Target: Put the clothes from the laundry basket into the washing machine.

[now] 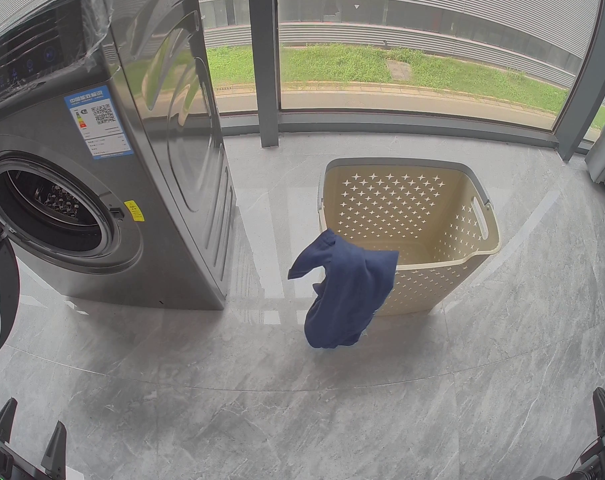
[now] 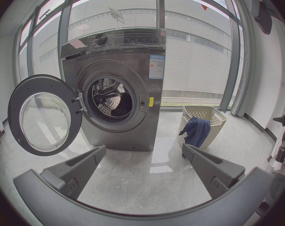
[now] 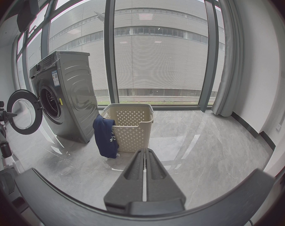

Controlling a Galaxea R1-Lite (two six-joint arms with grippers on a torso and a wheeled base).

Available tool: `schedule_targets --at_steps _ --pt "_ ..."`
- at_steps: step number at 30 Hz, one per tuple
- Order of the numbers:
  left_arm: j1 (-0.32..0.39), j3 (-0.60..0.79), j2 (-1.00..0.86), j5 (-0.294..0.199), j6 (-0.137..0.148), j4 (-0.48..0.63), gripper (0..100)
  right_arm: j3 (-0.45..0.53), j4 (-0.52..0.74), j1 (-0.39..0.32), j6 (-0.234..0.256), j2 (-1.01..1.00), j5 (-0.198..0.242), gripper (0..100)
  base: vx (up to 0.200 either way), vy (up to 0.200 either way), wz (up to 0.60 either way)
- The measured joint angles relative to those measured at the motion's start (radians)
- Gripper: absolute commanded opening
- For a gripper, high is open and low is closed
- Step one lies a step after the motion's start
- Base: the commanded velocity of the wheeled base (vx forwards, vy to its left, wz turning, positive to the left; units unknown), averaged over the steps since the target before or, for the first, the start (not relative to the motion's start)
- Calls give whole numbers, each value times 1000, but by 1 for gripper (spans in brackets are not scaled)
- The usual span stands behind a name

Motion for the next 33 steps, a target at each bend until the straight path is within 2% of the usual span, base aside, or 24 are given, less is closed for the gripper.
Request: schedule_targets --at_steps 5,27,33 --pt "0 0 0 0 -8 0 100 0 0 0 0 0 0 0 0 0 0" --pt "0 0 0 0 -9 0 100 0 0 -1 4 0 -12 0 0 0 0" --pt "0 0 0 0 3 0 100 0 0 0 3 0 -12 0 0 0 0"
